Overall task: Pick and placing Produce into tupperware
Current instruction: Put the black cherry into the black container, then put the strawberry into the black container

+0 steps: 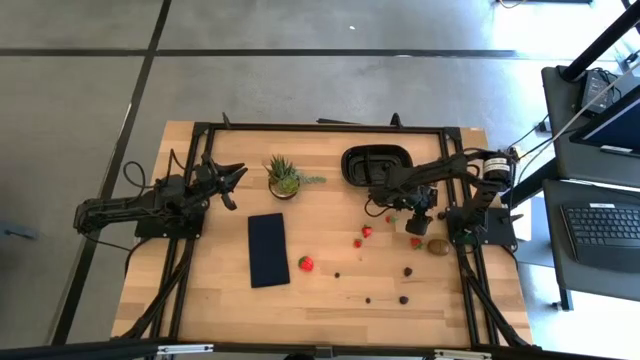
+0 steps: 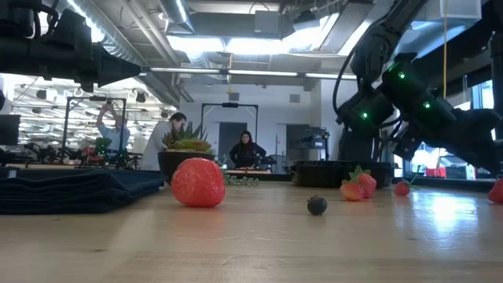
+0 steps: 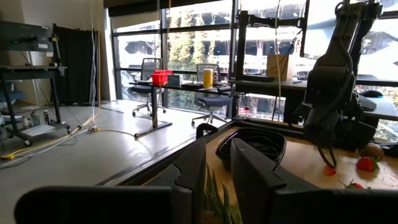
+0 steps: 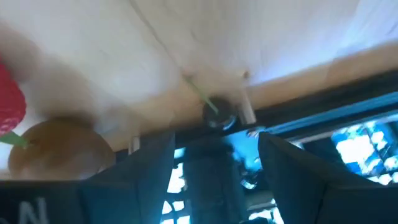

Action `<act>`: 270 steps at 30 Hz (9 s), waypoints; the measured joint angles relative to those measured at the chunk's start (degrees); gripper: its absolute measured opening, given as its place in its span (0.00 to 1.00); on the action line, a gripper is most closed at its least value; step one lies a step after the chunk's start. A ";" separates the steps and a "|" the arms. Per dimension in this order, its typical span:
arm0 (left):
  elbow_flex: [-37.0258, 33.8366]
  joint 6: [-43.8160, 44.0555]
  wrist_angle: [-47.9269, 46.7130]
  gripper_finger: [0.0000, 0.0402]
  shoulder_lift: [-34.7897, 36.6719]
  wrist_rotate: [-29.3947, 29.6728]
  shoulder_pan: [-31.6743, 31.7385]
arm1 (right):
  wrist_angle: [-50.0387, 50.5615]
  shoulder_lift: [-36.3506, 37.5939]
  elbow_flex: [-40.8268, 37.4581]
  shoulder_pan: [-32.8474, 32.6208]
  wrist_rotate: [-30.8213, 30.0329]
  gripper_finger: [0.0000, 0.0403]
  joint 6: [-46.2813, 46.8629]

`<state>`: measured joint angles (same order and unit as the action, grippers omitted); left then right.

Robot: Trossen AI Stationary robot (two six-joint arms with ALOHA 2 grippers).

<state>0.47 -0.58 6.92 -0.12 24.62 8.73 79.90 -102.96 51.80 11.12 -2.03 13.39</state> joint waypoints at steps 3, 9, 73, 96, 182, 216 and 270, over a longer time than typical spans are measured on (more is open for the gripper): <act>-0.02 -0.02 0.01 0.18 -0.01 0.00 0.00 | 0.35 -0.21 0.01 0.01 0.65 0.58 3.21; -0.02 -0.02 0.00 0.19 -0.02 0.00 -0.02 | 0.28 -0.21 -0.23 0.01 1.13 0.58 9.10; 0.00 -0.07 -0.02 0.12 0.00 0.00 -0.02 | -11.50 1.16 -3.57 3.12 -0.72 0.58 10.31; 0.00 -0.07 -0.03 0.19 -0.01 0.00 -0.01 | -13.63 1.17 -4.05 3.12 3.79 0.55 9.94; 0.00 -0.09 -0.04 0.18 0.00 0.00 0.00 | -15.30 1.31 -1.26 3.13 6.41 0.00 10.18; -0.01 -0.09 -0.04 0.02 -0.02 0.00 -0.01 | -15.74 5.46 18.24 20.99 -6.04 0.02 5.74; -0.02 -0.15 -0.10 0.16 0.00 0.00 0.00 | -20.67 15.81 10.36 -9.00 -5.15 0.64 7.98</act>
<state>0.45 -0.73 6.82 -0.12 24.62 8.73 59.23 -87.15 62.16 2.12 -7.18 21.37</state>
